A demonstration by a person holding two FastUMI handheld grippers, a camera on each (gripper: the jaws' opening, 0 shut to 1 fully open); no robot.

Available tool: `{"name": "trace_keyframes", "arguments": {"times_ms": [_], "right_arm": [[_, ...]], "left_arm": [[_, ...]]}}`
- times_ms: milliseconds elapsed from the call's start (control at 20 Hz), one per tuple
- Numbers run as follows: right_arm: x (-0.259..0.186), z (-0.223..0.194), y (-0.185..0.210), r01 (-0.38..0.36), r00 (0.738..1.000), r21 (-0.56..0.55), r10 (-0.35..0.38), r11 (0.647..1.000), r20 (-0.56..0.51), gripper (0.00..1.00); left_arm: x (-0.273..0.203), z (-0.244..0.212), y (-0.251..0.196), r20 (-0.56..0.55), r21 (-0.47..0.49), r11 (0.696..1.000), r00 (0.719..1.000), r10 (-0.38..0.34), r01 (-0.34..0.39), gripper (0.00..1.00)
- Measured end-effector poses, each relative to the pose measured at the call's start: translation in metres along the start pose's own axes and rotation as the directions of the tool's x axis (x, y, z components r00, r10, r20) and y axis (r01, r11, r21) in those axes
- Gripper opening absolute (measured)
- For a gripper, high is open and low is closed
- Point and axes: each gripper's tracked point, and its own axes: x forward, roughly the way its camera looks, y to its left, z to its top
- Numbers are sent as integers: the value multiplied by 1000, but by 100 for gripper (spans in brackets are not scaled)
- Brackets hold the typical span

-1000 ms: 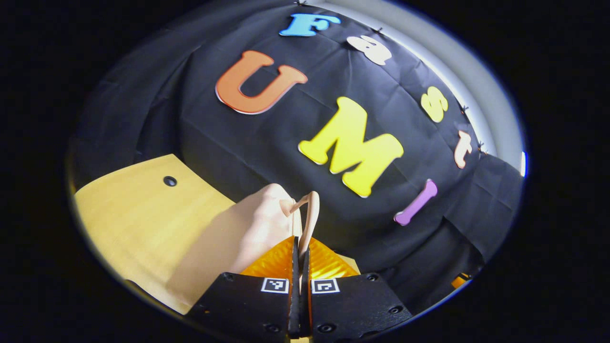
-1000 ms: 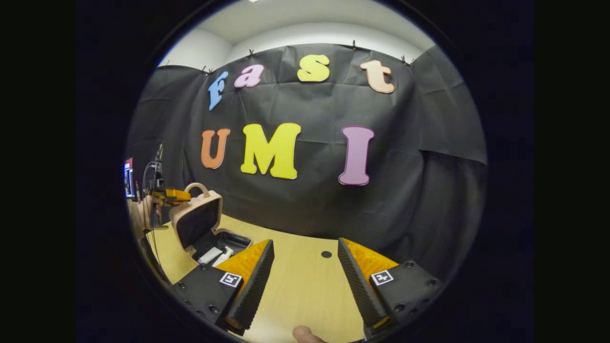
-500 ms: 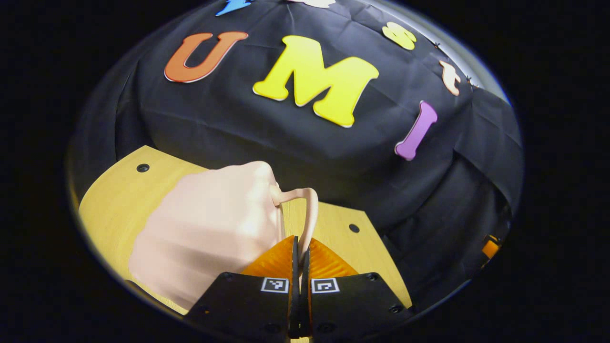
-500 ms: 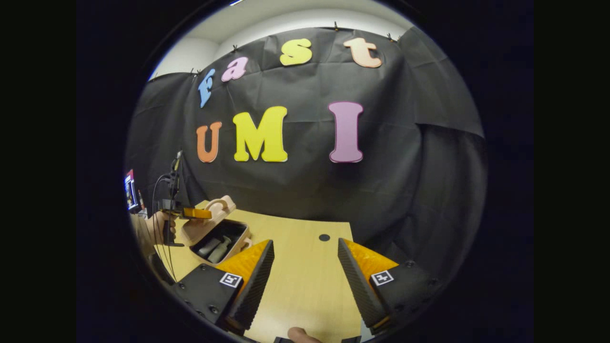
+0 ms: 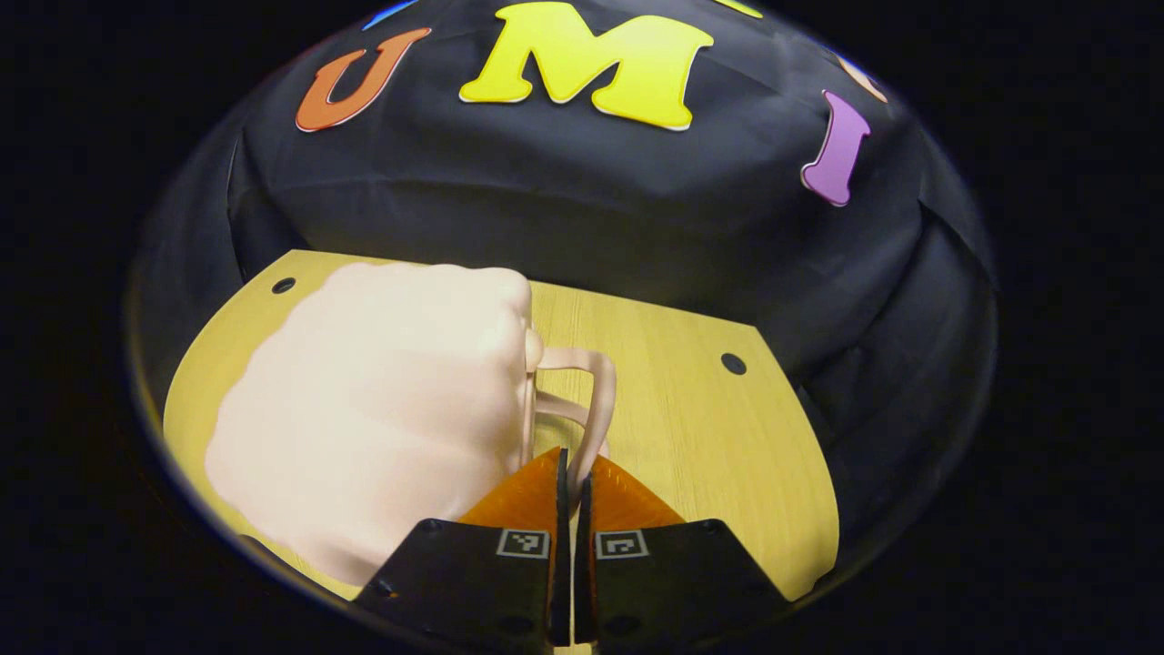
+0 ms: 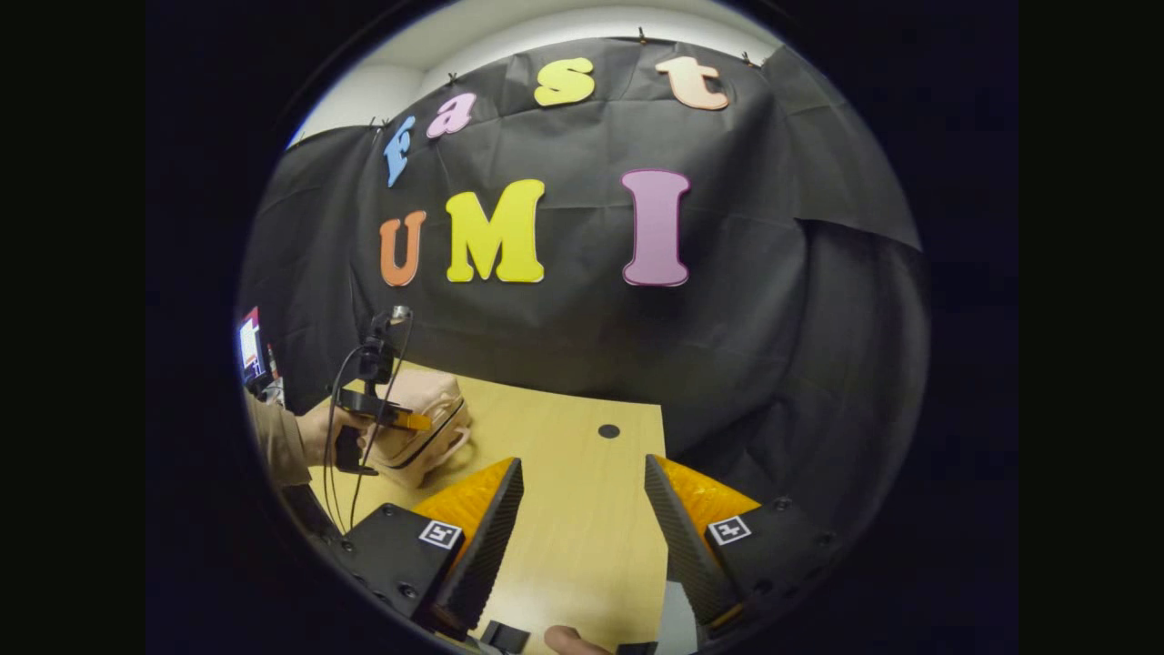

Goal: First open the suitcase, pack the skin care products into it, and then close the suitcase.

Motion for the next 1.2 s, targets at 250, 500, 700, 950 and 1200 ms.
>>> {"name": "trace_keyframes", "arguments": {"times_ms": [250,500,700,950,1200], "right_arm": [[3,1,-7,9,1000,40,-9,999,-5,79],[5,0,3,17,1000,61,-17,998,-14,80],[4,12,14,29,1000,39,-29,999,11,80],[1,33,31,45,997,-4,-45,999,62,80],[4,50,50,66,993,-14,-65,998,96,80]], "left_arm": [[16,-16,-11,-41,-6,998,997,58,-59,11],[17,-13,-11,-71,40,995,993,90,-87,13],[12,-15,-15,-89,130,981,984,156,-144,42],[-24,6,-44,-10,99,989,994,111,-109,72],[-107,84,-54,240,153,981,968,76,-116,85]]}}
